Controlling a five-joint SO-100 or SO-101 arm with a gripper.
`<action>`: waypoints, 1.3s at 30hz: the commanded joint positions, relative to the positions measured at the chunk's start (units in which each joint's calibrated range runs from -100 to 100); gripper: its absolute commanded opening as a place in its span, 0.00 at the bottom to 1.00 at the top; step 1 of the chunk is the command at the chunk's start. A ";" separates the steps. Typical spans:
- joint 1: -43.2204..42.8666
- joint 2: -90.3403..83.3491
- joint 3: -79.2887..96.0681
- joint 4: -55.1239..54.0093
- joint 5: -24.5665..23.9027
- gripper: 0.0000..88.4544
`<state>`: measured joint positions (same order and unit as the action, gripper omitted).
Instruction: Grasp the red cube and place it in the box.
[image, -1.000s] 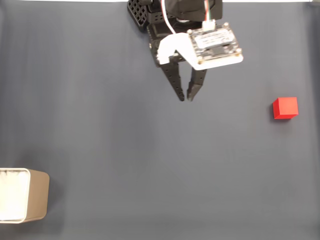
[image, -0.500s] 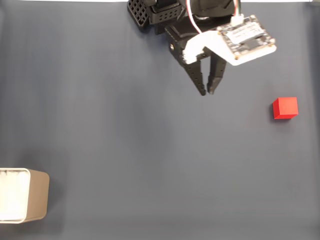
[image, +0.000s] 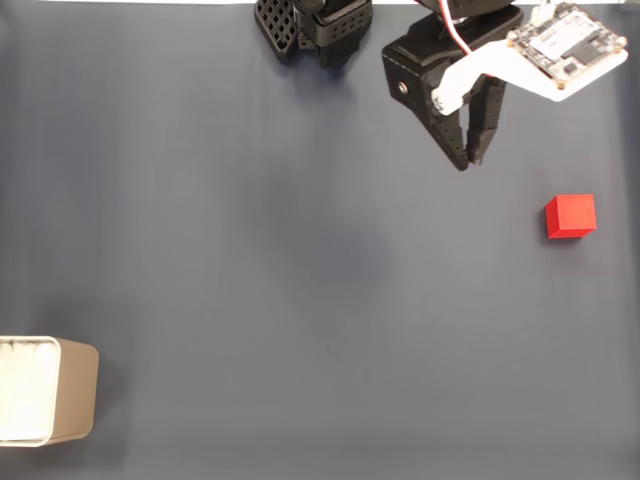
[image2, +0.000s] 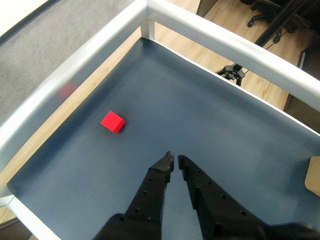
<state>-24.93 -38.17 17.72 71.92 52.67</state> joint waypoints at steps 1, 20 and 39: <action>-2.06 0.39 -0.20 -0.03 0.00 0.00; -14.42 3.51 -0.20 -1.92 -1.42 0.00; -16.98 10.09 2.35 -8.31 -2.15 0.29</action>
<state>-41.91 -28.01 20.16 65.63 51.11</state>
